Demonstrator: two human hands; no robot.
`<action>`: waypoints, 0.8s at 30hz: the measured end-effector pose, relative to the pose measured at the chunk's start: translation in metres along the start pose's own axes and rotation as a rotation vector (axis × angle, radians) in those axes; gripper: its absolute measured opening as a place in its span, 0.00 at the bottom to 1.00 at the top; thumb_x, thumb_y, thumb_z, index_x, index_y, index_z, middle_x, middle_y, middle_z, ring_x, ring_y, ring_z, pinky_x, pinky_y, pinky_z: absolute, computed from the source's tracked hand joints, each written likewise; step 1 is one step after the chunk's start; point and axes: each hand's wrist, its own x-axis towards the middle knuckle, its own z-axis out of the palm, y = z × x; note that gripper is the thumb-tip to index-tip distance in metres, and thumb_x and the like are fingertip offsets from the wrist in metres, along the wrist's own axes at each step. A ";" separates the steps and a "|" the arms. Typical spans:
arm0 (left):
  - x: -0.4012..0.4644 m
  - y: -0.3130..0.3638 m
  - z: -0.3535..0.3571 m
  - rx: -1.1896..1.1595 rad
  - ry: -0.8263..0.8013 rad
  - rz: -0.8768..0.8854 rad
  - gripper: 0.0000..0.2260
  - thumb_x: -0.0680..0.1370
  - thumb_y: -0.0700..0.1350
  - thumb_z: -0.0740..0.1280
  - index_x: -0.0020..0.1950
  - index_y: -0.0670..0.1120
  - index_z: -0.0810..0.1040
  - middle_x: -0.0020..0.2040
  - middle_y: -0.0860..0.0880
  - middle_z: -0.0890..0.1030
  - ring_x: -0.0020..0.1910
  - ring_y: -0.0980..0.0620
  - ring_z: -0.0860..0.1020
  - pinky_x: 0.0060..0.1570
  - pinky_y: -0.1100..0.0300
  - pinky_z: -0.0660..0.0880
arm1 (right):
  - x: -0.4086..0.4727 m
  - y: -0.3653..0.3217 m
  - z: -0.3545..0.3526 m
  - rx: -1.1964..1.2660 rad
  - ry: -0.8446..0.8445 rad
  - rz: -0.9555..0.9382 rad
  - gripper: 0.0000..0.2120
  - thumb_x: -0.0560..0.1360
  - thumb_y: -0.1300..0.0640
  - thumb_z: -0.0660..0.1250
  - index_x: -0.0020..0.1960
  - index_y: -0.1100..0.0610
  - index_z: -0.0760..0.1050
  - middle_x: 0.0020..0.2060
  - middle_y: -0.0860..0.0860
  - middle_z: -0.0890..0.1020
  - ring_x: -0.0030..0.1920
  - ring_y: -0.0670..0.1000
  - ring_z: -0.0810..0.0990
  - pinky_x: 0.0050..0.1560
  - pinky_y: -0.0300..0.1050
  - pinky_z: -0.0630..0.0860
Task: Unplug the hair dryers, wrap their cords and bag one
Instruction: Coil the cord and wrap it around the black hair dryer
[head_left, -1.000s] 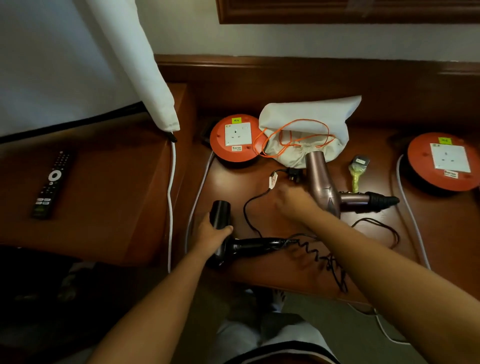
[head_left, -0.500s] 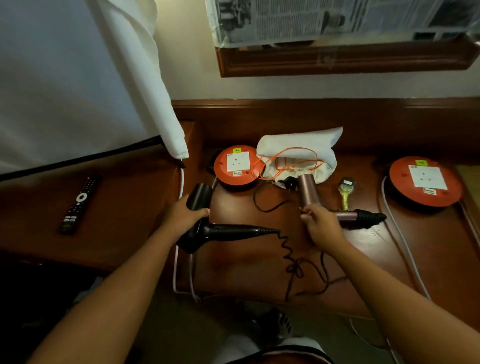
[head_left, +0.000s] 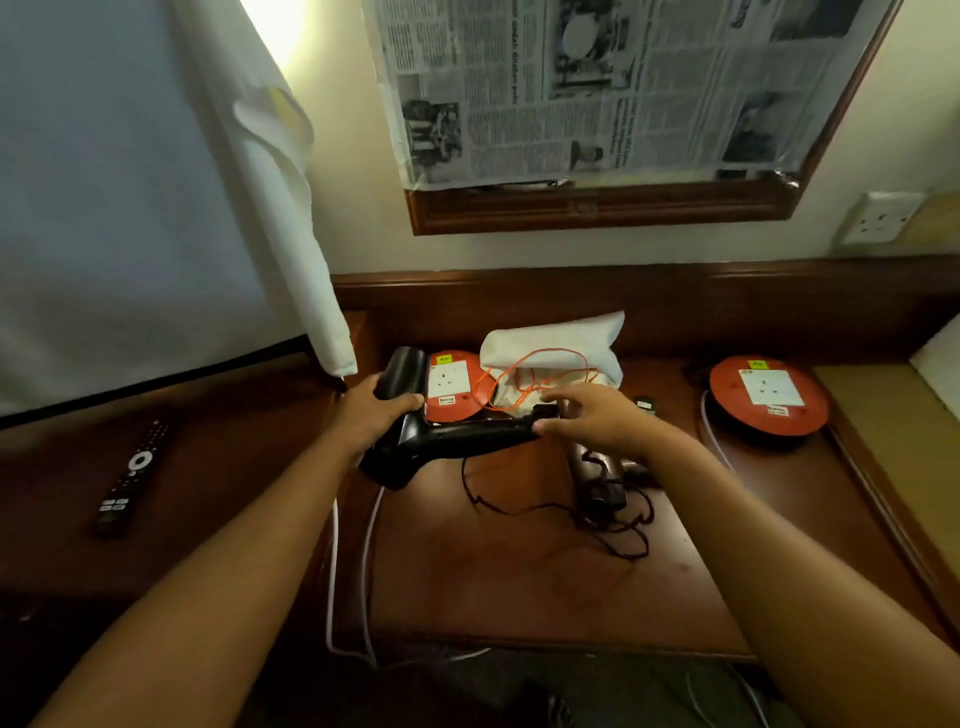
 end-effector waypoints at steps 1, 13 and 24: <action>-0.002 0.006 0.001 0.007 -0.017 0.020 0.27 0.72 0.48 0.74 0.69 0.46 0.72 0.59 0.43 0.79 0.52 0.46 0.78 0.51 0.54 0.75 | 0.000 -0.002 -0.002 -0.083 -0.036 -0.015 0.22 0.72 0.42 0.70 0.62 0.52 0.76 0.54 0.46 0.78 0.53 0.49 0.76 0.52 0.43 0.72; -0.031 0.048 0.010 0.635 0.218 0.551 0.33 0.76 0.58 0.66 0.77 0.48 0.59 0.74 0.42 0.64 0.73 0.42 0.62 0.69 0.46 0.62 | -0.043 -0.018 0.003 0.007 0.327 -0.085 0.06 0.77 0.55 0.65 0.49 0.57 0.76 0.40 0.50 0.78 0.42 0.52 0.76 0.43 0.49 0.74; -0.025 0.062 0.107 0.708 -0.354 0.832 0.24 0.77 0.57 0.65 0.70 0.51 0.67 0.64 0.47 0.75 0.62 0.48 0.74 0.60 0.51 0.72 | -0.028 0.021 -0.026 -0.037 0.414 -0.153 0.06 0.75 0.56 0.68 0.48 0.59 0.77 0.42 0.51 0.78 0.42 0.52 0.76 0.42 0.46 0.72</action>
